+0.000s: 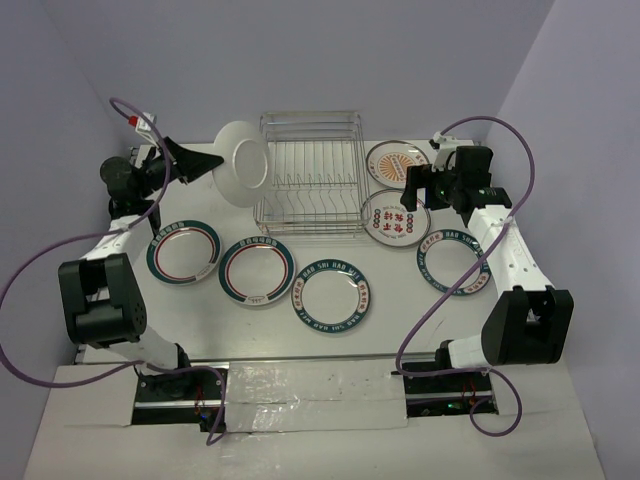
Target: Load the plates into the dish rack
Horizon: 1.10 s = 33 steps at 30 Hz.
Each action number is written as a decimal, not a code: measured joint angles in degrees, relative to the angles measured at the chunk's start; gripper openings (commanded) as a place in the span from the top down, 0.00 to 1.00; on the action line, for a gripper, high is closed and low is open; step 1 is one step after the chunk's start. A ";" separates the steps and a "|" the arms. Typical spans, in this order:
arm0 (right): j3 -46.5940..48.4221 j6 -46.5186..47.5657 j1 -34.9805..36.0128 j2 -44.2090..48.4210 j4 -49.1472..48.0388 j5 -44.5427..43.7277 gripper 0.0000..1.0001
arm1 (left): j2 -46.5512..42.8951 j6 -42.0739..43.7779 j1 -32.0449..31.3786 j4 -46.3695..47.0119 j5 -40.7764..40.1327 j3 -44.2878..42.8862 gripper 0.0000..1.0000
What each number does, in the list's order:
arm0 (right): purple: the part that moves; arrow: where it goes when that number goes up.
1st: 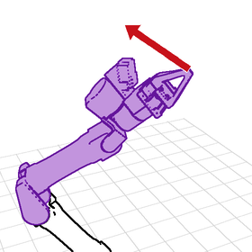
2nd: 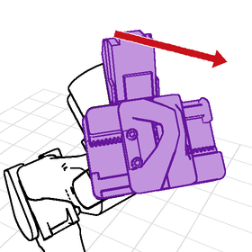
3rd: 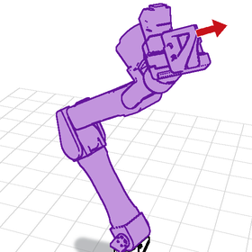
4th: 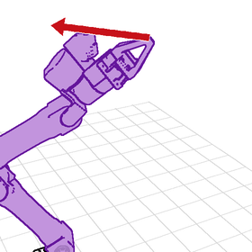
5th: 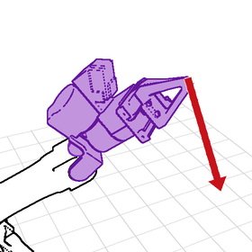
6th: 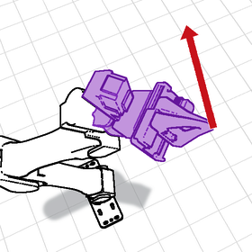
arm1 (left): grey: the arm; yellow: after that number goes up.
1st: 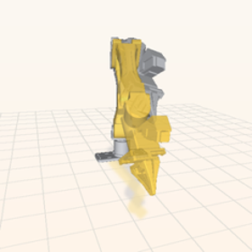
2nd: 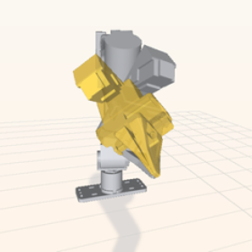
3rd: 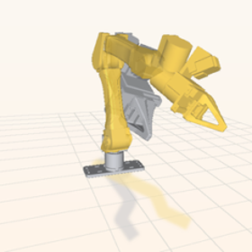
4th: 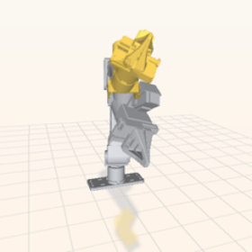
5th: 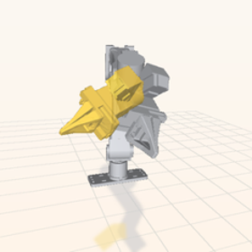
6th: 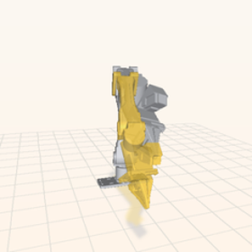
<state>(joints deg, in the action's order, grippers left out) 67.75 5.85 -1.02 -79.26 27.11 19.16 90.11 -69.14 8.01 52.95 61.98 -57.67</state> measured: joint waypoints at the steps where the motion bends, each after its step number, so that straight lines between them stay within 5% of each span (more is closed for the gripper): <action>1: 0.00 0.00 0.00 0.00 0.02 0.00 0.00 | 0.66 -0.76 0.00 0.87 -0.28 0.00 1.00; 33: 0.07 0.00 0.00 -1.42 0.17 0.00 0.00 | 10.84 2.45 -0.85 -6.27 -8.46 -2.67 1.00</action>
<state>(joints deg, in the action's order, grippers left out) 67.81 5.85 -1.02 -80.68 27.29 19.16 100.95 -66.70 7.16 46.68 53.52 -60.34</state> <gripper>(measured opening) 0.999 0.036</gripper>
